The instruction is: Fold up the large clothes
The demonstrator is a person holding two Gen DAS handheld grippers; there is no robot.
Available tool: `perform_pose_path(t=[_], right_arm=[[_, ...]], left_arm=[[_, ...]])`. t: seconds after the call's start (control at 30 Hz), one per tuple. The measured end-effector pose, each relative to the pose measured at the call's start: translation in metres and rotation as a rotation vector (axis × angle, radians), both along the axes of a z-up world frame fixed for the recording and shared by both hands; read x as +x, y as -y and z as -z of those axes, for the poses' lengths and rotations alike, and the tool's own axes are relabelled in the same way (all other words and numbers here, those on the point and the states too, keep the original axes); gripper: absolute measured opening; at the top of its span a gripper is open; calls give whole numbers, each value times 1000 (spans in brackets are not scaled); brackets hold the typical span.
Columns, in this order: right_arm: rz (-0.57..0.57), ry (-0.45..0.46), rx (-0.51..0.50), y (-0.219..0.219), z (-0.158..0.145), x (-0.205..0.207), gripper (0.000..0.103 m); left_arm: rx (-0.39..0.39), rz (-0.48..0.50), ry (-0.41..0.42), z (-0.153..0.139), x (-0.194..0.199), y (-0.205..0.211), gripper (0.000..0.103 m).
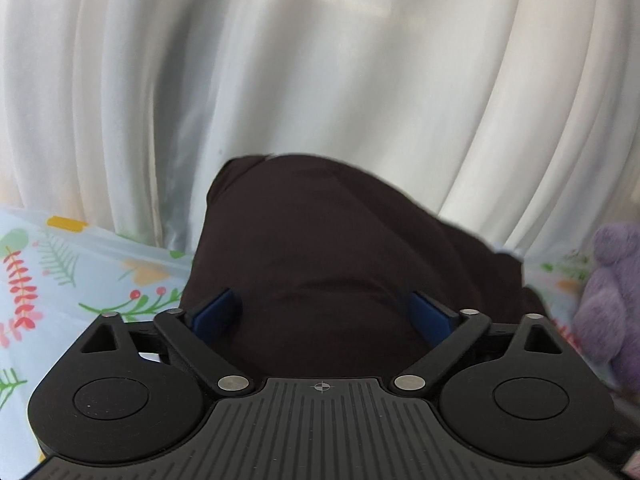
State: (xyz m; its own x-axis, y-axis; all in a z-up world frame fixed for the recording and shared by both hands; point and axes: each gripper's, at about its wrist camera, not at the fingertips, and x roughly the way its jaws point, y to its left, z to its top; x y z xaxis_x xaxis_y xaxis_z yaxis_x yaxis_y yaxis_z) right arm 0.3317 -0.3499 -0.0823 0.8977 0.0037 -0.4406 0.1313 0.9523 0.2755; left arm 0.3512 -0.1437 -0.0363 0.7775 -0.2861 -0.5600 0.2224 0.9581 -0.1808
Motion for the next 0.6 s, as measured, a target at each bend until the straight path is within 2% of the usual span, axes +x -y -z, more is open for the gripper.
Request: perform_pose_path(t=[0.13,0.2,0.27,0.3,0.4,0.47,0.53,0.6], right_arm=[[-8,-10,14,3,-2,2,19],[-12,-61,52,6,-16,6,19],[-7,-93,74,6,-37,16,25],[-6,-97,64,3,-48,25,32],[-30,-99,21,-7,-66,60,36],[-31,-140,-14,-10,-60,87,36],[-32,-170,-90,-11,-46,105,35],[-34,-213,-89,-5,-29,115,35]], left_arm=[[-23,-10,23,12,0,-3,102],[-34,-11,25,11,0,-6,102],[-53,-14,25,11,0,-11,102],[-63,-16,25,11,0,-13,102],[-54,-19,32,10,-2,-12,102],[-50,-18,33,10,-2,-11,102],[-77,-13,15,7,0,-18,102],[-100,-20,-43,-5,9,-23,101]])
